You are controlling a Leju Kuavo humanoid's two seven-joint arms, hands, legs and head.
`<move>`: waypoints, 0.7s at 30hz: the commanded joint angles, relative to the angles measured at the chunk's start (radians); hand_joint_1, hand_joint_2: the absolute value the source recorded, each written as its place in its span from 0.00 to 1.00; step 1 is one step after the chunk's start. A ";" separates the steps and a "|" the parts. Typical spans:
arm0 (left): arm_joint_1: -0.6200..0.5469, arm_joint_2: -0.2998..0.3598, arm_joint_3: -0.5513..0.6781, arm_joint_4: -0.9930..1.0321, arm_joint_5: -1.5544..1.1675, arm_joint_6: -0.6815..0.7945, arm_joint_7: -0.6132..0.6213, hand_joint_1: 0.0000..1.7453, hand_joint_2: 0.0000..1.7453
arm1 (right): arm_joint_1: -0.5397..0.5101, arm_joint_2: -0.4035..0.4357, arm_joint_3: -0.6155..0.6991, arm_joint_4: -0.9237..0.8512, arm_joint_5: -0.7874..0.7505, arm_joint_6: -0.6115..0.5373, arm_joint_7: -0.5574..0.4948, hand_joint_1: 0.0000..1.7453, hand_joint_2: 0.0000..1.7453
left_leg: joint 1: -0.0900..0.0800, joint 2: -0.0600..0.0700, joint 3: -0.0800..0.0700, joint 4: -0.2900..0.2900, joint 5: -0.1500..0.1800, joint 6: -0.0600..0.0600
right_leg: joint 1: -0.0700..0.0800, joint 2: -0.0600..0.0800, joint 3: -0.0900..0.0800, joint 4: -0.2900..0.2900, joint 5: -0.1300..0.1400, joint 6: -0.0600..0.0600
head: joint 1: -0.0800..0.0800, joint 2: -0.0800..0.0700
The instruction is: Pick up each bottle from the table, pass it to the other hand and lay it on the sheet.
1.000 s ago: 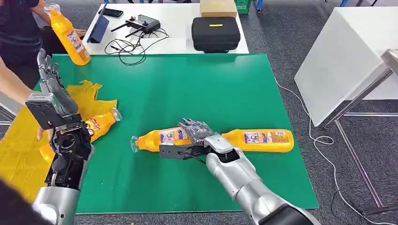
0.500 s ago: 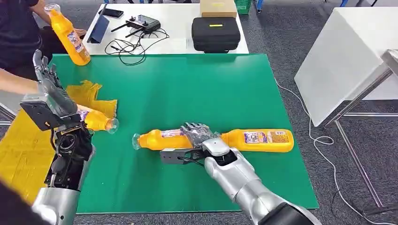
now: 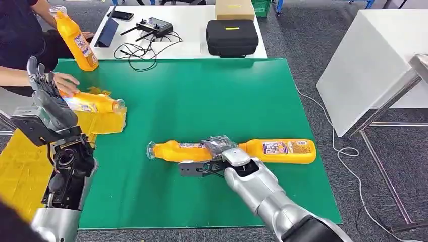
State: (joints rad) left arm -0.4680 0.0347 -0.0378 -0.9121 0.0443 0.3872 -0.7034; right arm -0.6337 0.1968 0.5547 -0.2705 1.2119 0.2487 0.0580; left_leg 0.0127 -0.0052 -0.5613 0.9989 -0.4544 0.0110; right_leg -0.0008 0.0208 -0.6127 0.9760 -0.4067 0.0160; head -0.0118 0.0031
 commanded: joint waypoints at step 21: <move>-0.072 0.042 0.018 0.333 0.337 -0.891 0.271 0.00 1.00 | -0.155 0.000 -0.199 -0.236 -0.447 -0.368 -0.313 1.00 1.00 | -0.001 0.002 -0.007 0.000 0.001 0.002 | -0.001 0.001 -0.006 0.002 0.000 0.001 | 0.000 0.000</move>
State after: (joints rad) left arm -0.5119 0.0813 -0.0152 -0.6649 0.3419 -0.3276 -0.4653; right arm -0.7445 0.1999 0.3830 -0.3213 0.8658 -0.1065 -0.2210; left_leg 0.0126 -0.0047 -0.5685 0.9990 -0.4527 0.0127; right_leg -0.0013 0.0205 -0.6182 0.9769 -0.4061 0.0162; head -0.0118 0.0031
